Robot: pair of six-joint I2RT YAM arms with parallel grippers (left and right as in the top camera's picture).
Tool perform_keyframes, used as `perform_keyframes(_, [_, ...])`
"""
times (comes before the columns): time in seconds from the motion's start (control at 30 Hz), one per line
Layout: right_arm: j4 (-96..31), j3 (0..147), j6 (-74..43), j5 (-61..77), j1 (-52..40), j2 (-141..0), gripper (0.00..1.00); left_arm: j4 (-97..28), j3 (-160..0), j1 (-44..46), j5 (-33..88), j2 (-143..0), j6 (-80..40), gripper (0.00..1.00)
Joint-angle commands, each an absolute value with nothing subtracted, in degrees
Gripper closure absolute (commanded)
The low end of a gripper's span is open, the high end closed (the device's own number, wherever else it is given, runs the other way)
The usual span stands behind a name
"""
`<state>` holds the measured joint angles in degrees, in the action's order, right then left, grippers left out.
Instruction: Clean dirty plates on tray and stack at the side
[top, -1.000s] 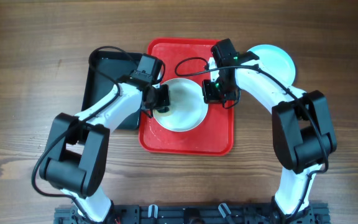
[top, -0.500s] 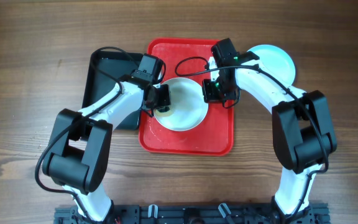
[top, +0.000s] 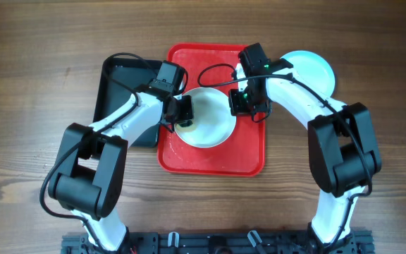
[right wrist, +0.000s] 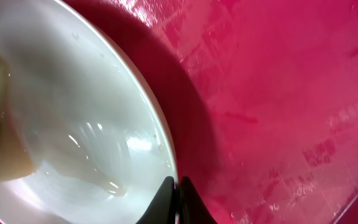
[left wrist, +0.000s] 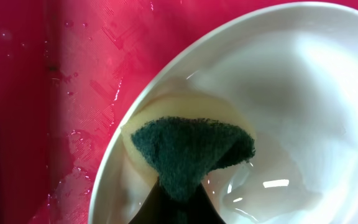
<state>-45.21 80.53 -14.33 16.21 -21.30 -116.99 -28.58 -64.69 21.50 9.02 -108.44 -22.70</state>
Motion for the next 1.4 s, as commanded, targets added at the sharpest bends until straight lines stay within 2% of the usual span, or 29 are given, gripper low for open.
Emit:
perform_keyframes(0.0, [-43.9,80.0,-15.0,16.2,-22.2,-116.1,0.96,-28.9,-63.7,21.8,7.9,-111.9,-23.2,0.96])
perform_keyframes(0.4, [-43.8,80.0,-15.0,16.3,-22.3,-116.1,0.96,-29.1,-63.7,21.8,7.9,-111.9,-23.2,0.96])
perform_keyframes(0.83, [-43.7,80.0,-15.0,16.3,-22.3,-116.1,0.96,-29.1,-63.7,26.5,8.5,-114.9,-24.9,0.96])
perform_keyframes(1.03, [-43.7,80.0,-15.0,16.3,-22.3,-116.1,0.96,-26.3,-63.7,26.7,20.0,-114.9,-25.0,0.96])
perform_keyframes(1.37, [-43.8,80.0,-15.0,16.3,-22.5,-116.1,0.96,-24.4,-63.7,26.9,28.0,-114.9,-26.2,0.96])
